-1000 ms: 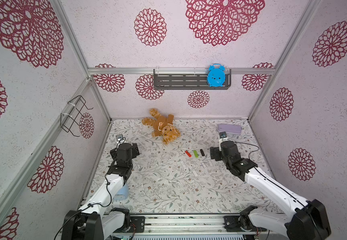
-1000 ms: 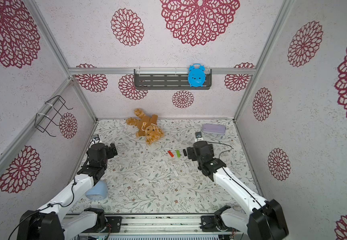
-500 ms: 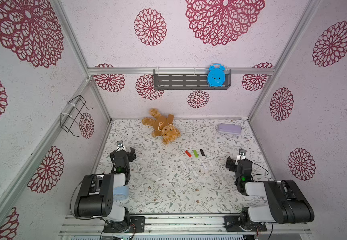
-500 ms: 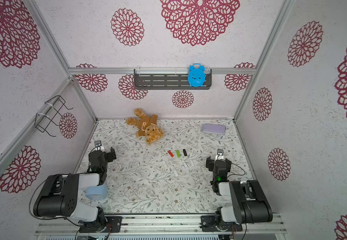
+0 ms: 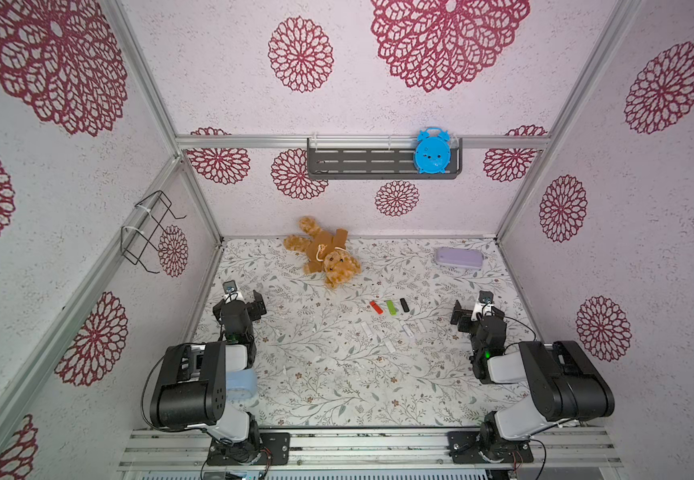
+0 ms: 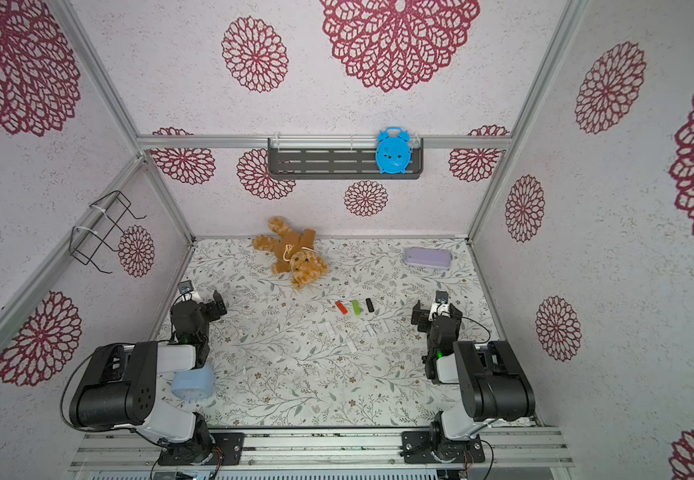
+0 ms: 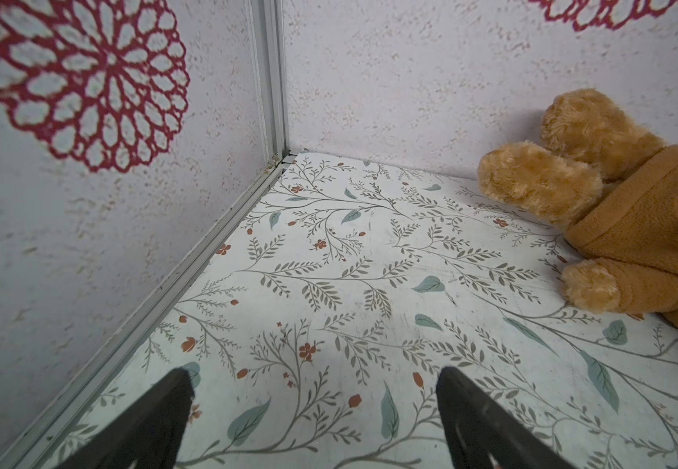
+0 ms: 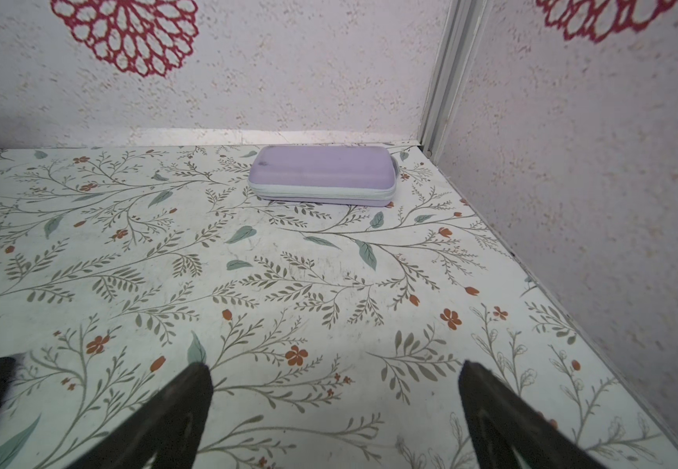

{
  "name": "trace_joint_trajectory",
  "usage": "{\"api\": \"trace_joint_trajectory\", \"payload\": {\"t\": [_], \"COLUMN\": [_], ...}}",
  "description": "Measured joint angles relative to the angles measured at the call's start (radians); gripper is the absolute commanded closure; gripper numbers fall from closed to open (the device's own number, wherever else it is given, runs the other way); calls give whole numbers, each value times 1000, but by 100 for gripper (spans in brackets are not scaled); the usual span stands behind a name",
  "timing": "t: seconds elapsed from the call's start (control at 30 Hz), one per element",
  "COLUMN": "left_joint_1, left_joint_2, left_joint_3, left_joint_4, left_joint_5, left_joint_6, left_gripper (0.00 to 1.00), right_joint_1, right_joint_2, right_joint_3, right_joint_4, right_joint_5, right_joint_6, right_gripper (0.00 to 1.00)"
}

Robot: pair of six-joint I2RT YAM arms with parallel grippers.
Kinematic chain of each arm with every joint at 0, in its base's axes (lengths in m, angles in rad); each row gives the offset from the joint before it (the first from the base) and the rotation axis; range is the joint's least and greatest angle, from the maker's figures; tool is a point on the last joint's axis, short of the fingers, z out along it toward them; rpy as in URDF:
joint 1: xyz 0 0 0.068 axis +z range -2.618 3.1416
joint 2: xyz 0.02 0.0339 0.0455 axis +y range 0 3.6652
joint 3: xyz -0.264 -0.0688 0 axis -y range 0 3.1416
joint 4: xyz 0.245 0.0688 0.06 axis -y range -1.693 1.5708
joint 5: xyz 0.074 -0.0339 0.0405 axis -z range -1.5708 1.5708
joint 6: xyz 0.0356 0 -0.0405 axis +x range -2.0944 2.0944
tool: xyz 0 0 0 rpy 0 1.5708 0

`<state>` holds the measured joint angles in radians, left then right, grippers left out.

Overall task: Close the usb drive cover
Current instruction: Reset both arms

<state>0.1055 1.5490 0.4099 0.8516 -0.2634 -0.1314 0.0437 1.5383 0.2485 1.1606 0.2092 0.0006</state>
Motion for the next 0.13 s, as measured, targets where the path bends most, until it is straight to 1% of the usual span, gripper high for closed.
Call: {"api": "trace_joint_trajectory", "payload": {"t": [0.13], "left_joint_1": [2], "left_joint_2": [0], "left_joint_3": [1], "left_joint_4": [-1], "left_joint_5": [7], "left_joint_6": [0], "left_gripper": [3], "right_joint_1": [0], "right_joint_2": [0], "right_joint_3": [0], "right_joint_4": [0], "right_joint_5": [0], "right_joint_6": [0], "right_gripper": [1]}}
